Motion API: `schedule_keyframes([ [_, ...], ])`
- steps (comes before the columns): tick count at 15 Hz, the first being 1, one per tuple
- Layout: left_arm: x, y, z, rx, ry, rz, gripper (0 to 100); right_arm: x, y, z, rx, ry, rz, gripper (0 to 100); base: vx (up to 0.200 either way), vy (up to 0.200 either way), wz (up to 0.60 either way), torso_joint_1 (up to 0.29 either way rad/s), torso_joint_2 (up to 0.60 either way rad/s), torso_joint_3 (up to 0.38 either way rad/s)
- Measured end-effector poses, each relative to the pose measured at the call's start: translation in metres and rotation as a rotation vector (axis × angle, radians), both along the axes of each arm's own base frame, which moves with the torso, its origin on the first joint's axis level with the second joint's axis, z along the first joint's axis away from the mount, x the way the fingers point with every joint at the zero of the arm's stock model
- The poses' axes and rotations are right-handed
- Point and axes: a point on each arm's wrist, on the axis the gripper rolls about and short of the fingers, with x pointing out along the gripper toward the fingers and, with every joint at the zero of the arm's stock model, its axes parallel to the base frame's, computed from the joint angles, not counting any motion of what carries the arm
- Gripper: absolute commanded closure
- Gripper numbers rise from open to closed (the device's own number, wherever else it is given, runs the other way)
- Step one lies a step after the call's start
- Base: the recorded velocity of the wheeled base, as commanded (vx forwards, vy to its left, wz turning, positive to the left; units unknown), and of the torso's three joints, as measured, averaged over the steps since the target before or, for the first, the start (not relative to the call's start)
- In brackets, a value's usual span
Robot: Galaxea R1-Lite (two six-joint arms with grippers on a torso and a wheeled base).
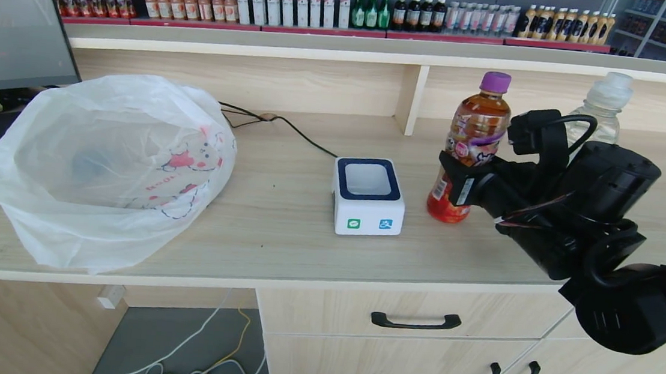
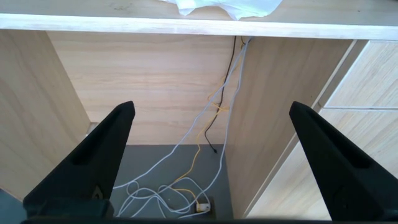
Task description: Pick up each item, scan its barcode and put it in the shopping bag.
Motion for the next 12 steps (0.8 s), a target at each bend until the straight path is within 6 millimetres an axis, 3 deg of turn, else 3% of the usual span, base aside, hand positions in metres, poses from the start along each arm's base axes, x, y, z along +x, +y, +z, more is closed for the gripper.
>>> schedule_keyframes([
  [4, 0.0, 0.0, 0.0, 0.0, 0.0, 0.0, 0, -0.003, -0.002, 0.004, 0.008, -0.009, 0.003, 100, 0.0, 0.0, 0.0, 0.0, 0.0, 0.0],
  [12, 0.0, 0.0, 0.0, 0.0, 0.0, 0.0, 0, -0.022, -0.01, 0.037, 0.061, -0.102, 0.021, 100, 0.0, 0.0, 0.0, 0.0, 0.0, 0.0],
])
